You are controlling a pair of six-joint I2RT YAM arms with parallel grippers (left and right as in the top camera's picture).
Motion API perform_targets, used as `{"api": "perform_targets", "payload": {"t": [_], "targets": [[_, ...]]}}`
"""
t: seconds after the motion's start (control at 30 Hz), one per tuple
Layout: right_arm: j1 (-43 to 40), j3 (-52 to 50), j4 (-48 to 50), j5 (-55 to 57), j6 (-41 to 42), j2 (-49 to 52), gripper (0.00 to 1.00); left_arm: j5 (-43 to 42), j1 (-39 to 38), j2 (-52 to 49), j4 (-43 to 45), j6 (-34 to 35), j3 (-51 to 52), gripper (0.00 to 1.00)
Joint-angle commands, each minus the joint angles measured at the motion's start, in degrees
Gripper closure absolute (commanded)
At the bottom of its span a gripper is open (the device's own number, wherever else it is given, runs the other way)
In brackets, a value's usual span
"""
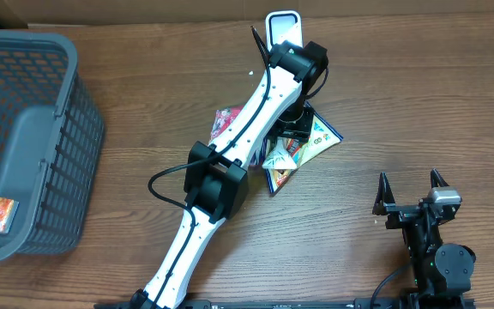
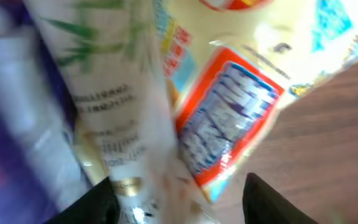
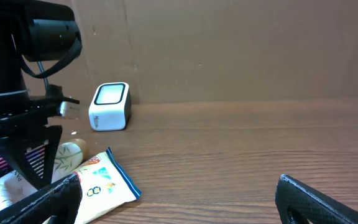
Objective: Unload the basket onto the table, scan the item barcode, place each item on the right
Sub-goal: 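Lift the Pantene tube out and carry it toward the scanner, then release the tube on the table and return left gripper to basket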
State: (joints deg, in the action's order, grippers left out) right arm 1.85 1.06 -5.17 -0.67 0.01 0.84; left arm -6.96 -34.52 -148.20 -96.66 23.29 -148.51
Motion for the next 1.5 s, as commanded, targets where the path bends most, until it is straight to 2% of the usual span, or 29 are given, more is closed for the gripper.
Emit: {"api": "perform_targets", "payload": {"t": [0.0, 0.33, 0.47, 0.5, 0.77, 0.87, 1.13, 1.3, 1.47], "targets": [[-0.31, -0.59, 0.37, -0.02, -0.28, -0.68, 0.0, -6.54, -0.17, -0.39, -0.17, -5.16, -0.46, 0.45], [-0.31, -0.61, 0.37, -0.02, -0.26, -0.68, 0.0, -9.16, 0.72, 4.2, -0.17, -5.6, -0.61, 0.45], [-0.31, -0.61, 0.37, -0.02, -0.26, -0.68, 0.0, -8.46, 2.01, 9.42, -0.17, -5.77, -0.63, 0.41], [-0.31, -0.61, 0.37, -0.02, -0.26, -0.68, 0.0, -7.82, 2.43, 10.78, -0.17, -5.75, -0.63, 0.39], [-0.31, -0.61, 0.37, -0.02, -0.26, -0.68, 0.0, -2.8, 8.59, 24.57, -0.15, -5.49, -0.63, 0.02], [-0.31, -0.61, 0.37, -0.02, -0.28, -0.68, 0.0, -1.49, 12.17, 30.03, -0.15, -5.46, -0.63, 0.0], [-0.31, -0.61, 0.37, -0.02, -0.26, -0.68, 0.0, 5.79, 26.82, 44.76, -0.15, -3.32, -0.63, 0.0], [-0.31, -0.61, 0.37, -0.02, -0.28, -0.68, 0.0, 8.9, 40.96, 50.73, -0.15, -3.13, -0.63, 0.0], [-0.31, -0.61, 0.37, -0.02, -0.28, -0.68, 0.0, 8.87, 55.6, 51.95, -0.15, -3.08, -0.35, 0.0]]}}
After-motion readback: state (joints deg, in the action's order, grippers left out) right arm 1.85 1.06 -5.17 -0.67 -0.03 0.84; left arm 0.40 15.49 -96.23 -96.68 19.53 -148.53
